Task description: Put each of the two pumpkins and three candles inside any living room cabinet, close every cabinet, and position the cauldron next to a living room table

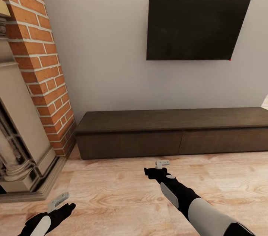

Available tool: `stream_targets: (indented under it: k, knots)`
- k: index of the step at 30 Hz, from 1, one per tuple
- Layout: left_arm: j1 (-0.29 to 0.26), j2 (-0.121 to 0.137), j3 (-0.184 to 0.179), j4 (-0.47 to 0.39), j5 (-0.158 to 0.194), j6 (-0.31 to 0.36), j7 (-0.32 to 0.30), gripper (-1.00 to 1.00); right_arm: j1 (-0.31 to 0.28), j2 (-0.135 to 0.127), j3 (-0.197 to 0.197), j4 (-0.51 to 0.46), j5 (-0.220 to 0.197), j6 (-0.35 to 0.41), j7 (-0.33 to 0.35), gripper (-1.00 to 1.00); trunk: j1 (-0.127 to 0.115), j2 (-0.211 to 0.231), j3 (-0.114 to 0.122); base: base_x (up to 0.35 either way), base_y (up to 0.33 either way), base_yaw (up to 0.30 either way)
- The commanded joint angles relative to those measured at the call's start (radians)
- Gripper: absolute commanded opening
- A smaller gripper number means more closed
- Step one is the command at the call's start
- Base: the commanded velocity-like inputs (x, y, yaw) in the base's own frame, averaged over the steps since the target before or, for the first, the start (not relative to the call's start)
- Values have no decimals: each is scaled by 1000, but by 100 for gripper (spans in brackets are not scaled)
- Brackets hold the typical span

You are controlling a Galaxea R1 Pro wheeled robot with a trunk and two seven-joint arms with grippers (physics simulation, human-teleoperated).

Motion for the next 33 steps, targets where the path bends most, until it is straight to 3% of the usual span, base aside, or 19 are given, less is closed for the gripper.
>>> stream_targets:
  k: [1, 14, 17, 20, 21, 22, 23, 25, 26, 27, 30, 33]
  knots:
    - [0, 1, -3, -2, 10, 0, 10, 100, -1, -1, 8, -5, -8, 4, -9, 100, 0, 0, -1, 1, 0, 0]
    - [0, 8, 3, 22, 15, 1, 3, 100, -1, -1, 4, -2, -12, 4, -13, 100, 0, 0, -1, 0, 0, 0]
    - [0, 22, 27, 20, 40, 8, -139, 100, -1, -1, 1, 1, -20, 3, -16, 100, 0, 0, -1, 0, 0, 0]
    - [0, 71, 106, 6, 68, 47, -303, 100, -1, -1, -18, 12, -76, 1, -14, 100, 0, 0, -1, 0, 0, 0]
    - [0, 104, 160, -41, 101, 151, -390, 100, -1, 0, -40, 33, -124, -14, -12, 100, 0, 0, -1, 0, 0, 0]
    - [-1, 122, 199, -82, 123, 231, -432, 100, -1, 0, -51, 49, -151, -32, -12, 100, 0, 0, -1, 0, 0, 0]
    - [-2, 139, 269, -155, 149, 353, -468, 100, -1, 1, -61, 75, -182, -70, -11, 100, 0, 0, -1, 0, 0, 0]
    - [-6, 150, 396, -294, 179, 474, -494, 100, -1, 2, -70, 107, -207, -130, -12, 100, 0, 0, -1, 0, 0, 0]
    - [-8, 152, 428, -347, 192, 496, -499, 100, -1, 2, -71, 113, -212, -143, -12, 100, 0, 0, -1, 0, 0, 0]
    - [-11, 155, 448, -392, 212, 510, -502, 100, -1, 2, -72, 117, -214, -151, -13, 100, 0, 0, -1, 0, 0, 0]
    - [-17, 152, 475, -455, 332, 527, -506, 100, -1, 1, -73, 122, -216, -167, -13, 100, 0, 0, -1, 0, 0, 0]
    - [-18, 148, 475, -458, 382, 528, -507, 100, -1, 5, -72, 123, -217, -169, -13, 100, 0, 0, -1, 0, 0, 0]
